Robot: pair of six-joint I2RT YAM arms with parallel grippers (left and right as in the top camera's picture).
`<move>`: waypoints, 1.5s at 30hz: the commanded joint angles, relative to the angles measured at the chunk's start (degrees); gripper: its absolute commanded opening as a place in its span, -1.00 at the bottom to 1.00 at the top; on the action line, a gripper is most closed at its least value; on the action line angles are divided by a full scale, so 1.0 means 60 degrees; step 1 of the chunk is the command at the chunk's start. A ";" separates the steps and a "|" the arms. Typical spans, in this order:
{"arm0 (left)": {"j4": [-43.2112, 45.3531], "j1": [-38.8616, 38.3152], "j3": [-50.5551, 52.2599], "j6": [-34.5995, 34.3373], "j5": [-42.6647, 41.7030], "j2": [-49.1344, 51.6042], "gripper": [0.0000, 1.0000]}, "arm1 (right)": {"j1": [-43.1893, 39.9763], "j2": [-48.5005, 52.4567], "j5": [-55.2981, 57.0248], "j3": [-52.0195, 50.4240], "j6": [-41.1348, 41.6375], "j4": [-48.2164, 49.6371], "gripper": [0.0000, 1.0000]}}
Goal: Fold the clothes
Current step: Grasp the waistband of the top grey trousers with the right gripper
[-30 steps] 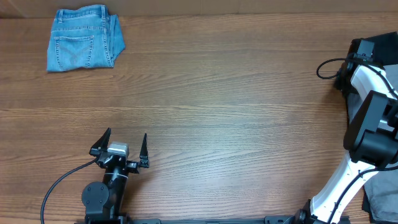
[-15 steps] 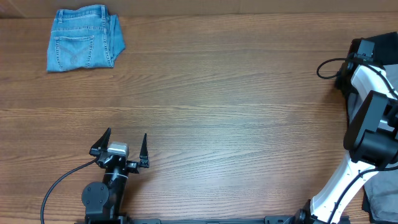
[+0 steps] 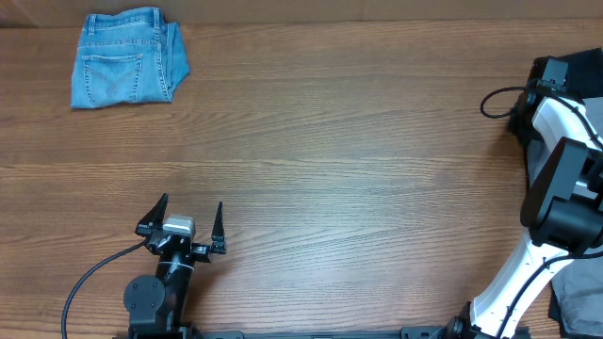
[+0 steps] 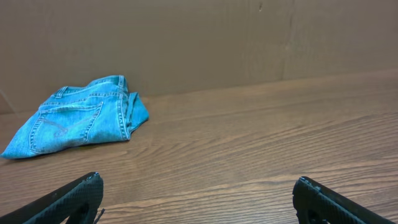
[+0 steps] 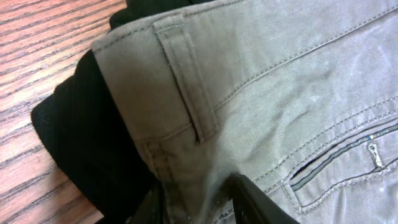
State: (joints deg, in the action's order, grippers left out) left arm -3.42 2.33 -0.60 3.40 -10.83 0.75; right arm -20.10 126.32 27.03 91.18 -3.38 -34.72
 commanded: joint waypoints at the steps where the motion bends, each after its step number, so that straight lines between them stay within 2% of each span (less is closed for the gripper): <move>1: 0.0011 -0.0055 0.0055 0.0153 0.0087 -0.0084 1.00 | 0.0033 0.0146 0.0018 0.0317 0.0018 0.0033 -0.21; 25: 0.0015 -0.0055 0.0055 0.0153 0.0087 -0.0084 0.99 | 0.0015 0.0616 -0.0437 0.0306 0.0018 0.0605 -0.24; 28: 0.0011 -0.0055 0.0055 0.0153 0.0087 -0.0084 1.00 | 0.0015 0.0641 -0.0408 0.0306 0.0022 0.0703 -0.39; 33: 0.0011 -0.0055 0.0055 0.0153 0.0087 -0.0084 0.99 | 0.0015 0.0641 -0.0401 0.0310 0.0022 0.0776 -0.80; 38: 0.0011 -0.0055 0.0055 0.0153 0.0087 -0.0084 1.00 | 0.0015 0.0637 -0.0335 0.0317 0.0022 0.0750 -0.92; 45: 0.0011 -0.0055 0.0055 0.0153 0.0087 -0.0084 0.99 | 0.0018 0.0590 -0.0004 0.0317 0.0091 0.0736 -0.92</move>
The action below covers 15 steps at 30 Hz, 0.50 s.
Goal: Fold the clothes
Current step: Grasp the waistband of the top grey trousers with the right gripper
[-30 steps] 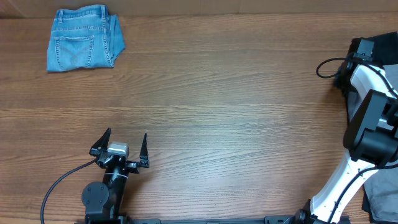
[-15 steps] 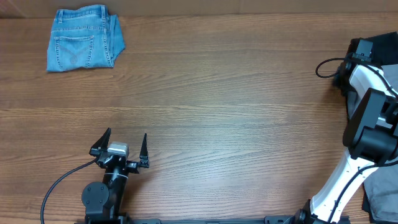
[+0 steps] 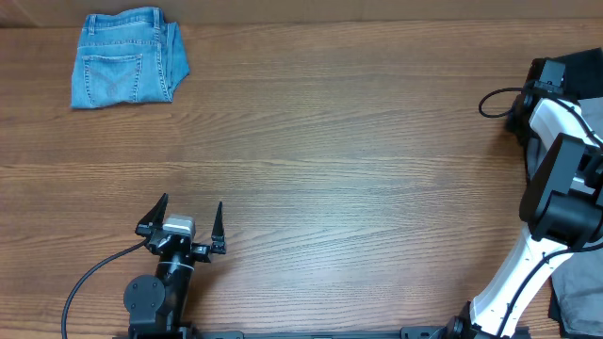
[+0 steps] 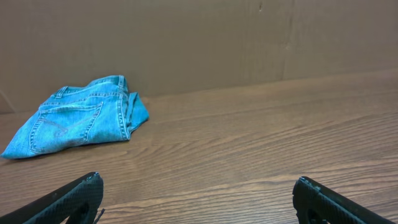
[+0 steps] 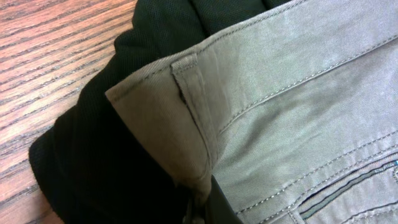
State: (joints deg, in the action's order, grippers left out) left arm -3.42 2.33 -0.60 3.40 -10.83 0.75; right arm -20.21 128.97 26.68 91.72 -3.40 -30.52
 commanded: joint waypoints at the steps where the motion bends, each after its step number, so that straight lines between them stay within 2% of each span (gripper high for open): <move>1: 0.0011 -0.0055 0.0055 0.0153 0.0087 -0.0084 1.00 | 0.0036 0.0109 0.0051 0.0226 0.0149 0.0036 -0.92; 5: 0.0011 -0.0055 0.0055 0.0153 0.0087 -0.0084 1.00 | 0.0036 0.0004 0.0007 0.0226 0.0248 0.0076 -0.92; 6: 0.0011 -0.0055 0.0055 0.0153 0.0087 -0.0084 1.00 | 0.0036 0.0007 0.0004 0.0226 0.0127 0.0062 -0.82; 7: 0.0011 -0.0055 0.0055 0.0153 0.0087 -0.0084 1.00 | 0.0036 0.0007 -0.0168 0.0226 -0.0109 -0.0004 -0.57; 8: 0.0011 -0.0055 0.0055 0.0153 0.0091 -0.0084 1.00 | 0.0036 0.0011 -0.0408 0.0222 -0.0302 -0.0066 -0.49; 15: 0.0011 -0.0055 0.0055 0.0153 0.0087 -0.0084 1.00 | 0.0033 0.0018 -0.0783 0.0215 -0.0437 0.0055 -0.47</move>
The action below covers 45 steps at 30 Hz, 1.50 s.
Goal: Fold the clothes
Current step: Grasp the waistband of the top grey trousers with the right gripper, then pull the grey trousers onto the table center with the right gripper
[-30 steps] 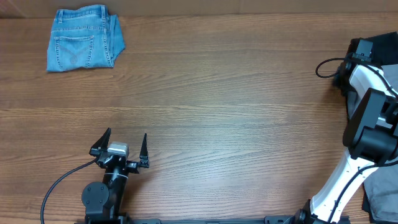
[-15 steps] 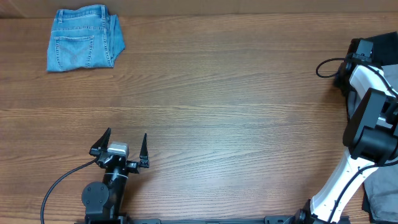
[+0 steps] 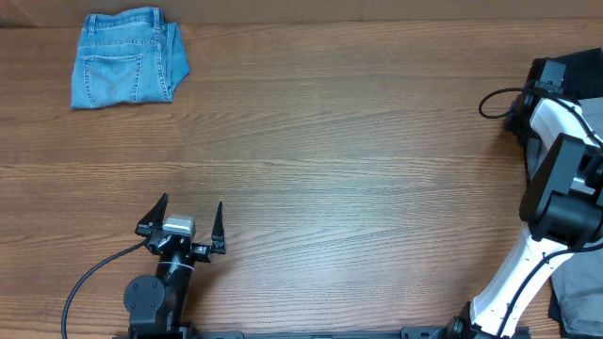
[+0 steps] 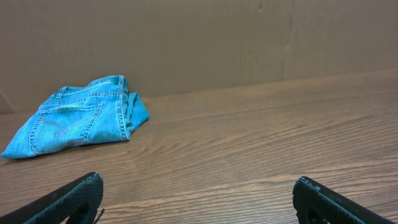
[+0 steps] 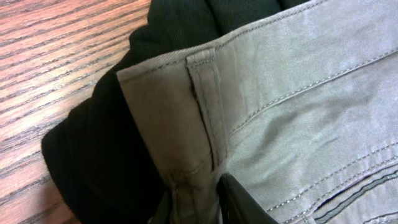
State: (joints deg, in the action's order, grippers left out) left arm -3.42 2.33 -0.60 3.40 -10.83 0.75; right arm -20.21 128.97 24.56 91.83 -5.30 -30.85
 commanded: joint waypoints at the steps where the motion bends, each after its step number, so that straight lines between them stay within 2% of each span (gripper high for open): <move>1: 0.0011 -0.0055 0.0055 0.0153 0.0087 -0.0084 1.00 | 0.0033 0.0029 -0.0430 0.0197 -0.0120 0.0131 -0.47; 7: 0.0011 -0.0055 0.0055 0.0153 0.0087 -0.0084 1.00 | -0.0022 0.0324 -0.0426 0.0197 -0.0120 0.0160 -0.49; 11: 0.0011 -0.0055 0.0055 0.0153 0.0087 -0.0084 0.99 | -0.0029 0.0423 -0.0335 0.0197 -0.0076 0.0208 -0.82; 13: 0.0011 -0.0055 0.0055 0.0153 0.0087 -0.0084 1.00 | -0.0029 0.0423 -0.0117 0.0200 -0.0080 0.0240 -0.92; 19: 0.0015 -0.0055 0.0055 0.0153 0.0087 -0.0084 1.00 | -0.0025 0.0379 0.0488 0.0211 -0.0073 0.0164 -0.92; 22: 0.0011 -0.0055 0.0055 0.0153 0.0087 -0.0084 1.00 | -0.0025 -0.0018 0.0463 0.0270 0.0397 0.0171 -0.92; 38: 0.0011 -0.0055 0.0055 0.0153 0.0087 -0.0084 1.00 | 0.0007 -0.1963 -0.0892 0.0353 0.1184 -0.0073 -0.92; 45: 0.0011 -0.0055 0.0055 0.0153 0.0087 -0.0084 1.00 | 0.0772 -0.2637 -0.1042 0.0353 0.1177 -0.0266 -0.92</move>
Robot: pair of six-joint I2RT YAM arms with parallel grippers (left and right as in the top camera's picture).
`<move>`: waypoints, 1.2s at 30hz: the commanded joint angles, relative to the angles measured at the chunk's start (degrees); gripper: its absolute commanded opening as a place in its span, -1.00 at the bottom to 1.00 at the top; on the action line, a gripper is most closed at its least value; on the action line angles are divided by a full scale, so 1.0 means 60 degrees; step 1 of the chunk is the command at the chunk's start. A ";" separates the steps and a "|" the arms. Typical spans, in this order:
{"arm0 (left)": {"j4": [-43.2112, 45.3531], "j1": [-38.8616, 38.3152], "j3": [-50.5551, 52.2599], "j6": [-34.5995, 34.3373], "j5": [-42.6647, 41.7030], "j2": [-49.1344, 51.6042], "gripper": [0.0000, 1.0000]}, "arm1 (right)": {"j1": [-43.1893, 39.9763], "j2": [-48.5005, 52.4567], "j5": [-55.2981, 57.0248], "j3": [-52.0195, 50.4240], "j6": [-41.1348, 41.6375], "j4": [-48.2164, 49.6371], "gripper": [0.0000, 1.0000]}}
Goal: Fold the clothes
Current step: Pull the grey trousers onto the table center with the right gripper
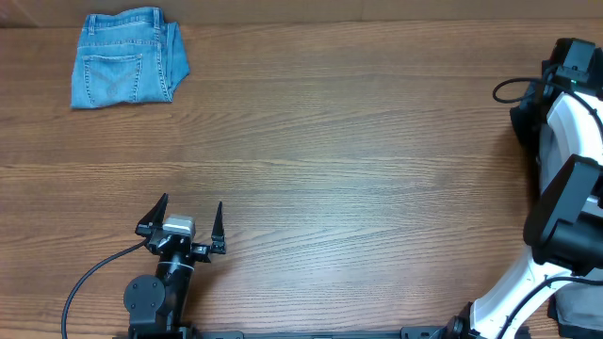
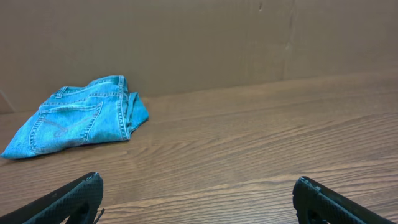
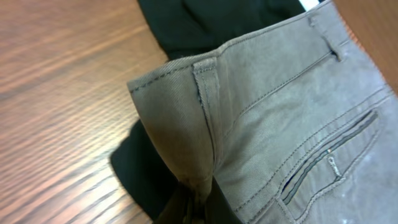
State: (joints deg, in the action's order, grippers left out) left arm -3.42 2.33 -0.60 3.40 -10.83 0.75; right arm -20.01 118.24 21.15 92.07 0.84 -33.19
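Olive-grey trousers [image 3: 280, 118] fill the right wrist view, lying over a black garment [image 3: 140, 174]. My right gripper [image 3: 200, 208] is shut on a fold of their waistband next to a belt loop, and that edge stands raised above the wooden table [image 3: 56, 93]. From overhead only the right arm [image 1: 565, 85] shows at the far right edge; the trousers are out of that view. Folded blue jeans [image 1: 127, 58] lie at the table's back left corner, also in the left wrist view as jeans [image 2: 78, 121]. My left gripper [image 1: 186, 221] rests open and empty near the front edge.
A brown cardboard wall [image 2: 199, 43] runs along the table's back edge behind the jeans. A grey cloth pile [image 1: 577, 306] shows at the bottom right corner by the right arm's base. The left arm's cable [image 1: 89, 282] trails near the front edge.
The right gripper, still on the waistband, has risen and moved back: more table and more of the trousers show below it. From overhead the right wrist has shifted toward the right edge. The left arm is unchanged.
First the right fingers stood apart around the waistband of the olive trousers lying on the black garment. Then they were closed on it by the belt loop, and stayed there. Now the waistband is held up off the table. The left gripper and the jeans never moved.
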 commanded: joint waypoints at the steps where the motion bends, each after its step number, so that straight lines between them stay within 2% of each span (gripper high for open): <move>1: 0.0011 -0.0055 0.0055 0.0153 0.0087 -0.0084 0.99 | 0.0994 -0.0962 -0.0477 0.0313 0.0153 0.0120 -0.92; 7: 0.0011 -0.0055 0.0055 0.0153 0.0087 -0.0084 1.00 | 0.2980 -0.1206 -0.0987 0.0313 0.0386 -0.0058 -0.92; 17: 0.0011 -0.0055 0.0055 0.0153 0.0087 -0.0084 1.00 | 0.7093 -0.1180 -0.3792 0.0310 0.3005 -0.0237 -0.92; 23: 0.0015 -0.0055 0.0055 0.0153 0.0087 -0.0084 1.00 | 0.9559 -0.1111 -0.4401 0.0291 0.4393 -0.0222 -0.92; 26: 0.0015 -0.0055 0.0055 0.0153 0.0087 -0.0084 1.00 | 1.0714 -0.1075 -0.4397 0.0291 0.4626 -0.0040 -0.90; 29: 0.0011 -0.0055 0.0055 0.0153 0.0087 -0.0084 1.00 | 1.1646 -0.1060 -0.4207 0.0291 0.4623 0.0106 -0.74; 30: 0.0011 -0.0055 0.0055 0.0153 0.0087 -0.0084 0.99 | 1.1887 -0.1060 -0.4062 0.0291 0.4619 0.0138 -0.48; 31: 0.0011 -0.0055 0.0055 0.0153 0.0087 -0.0084 0.99 | 1.2091 -0.1060 -0.3887 0.0291 0.4615 0.0160 0.31; 34: 0.0011 -0.0055 0.0055 0.0153 0.0087 -0.0084 1.00 | 1.2182 -0.1137 -0.3785 0.0306 0.4612 0.0073 0.34; 36: 0.0011 -0.0055 0.0055 0.0153 0.0087 -0.0084 1.00 | 1.2058 -0.1351 -0.3654 0.0404 0.4612 -0.0222 0.46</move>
State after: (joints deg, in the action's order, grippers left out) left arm -3.49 2.33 -0.60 3.55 -10.85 0.75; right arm 54.57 113.45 -3.38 92.33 27.51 -33.12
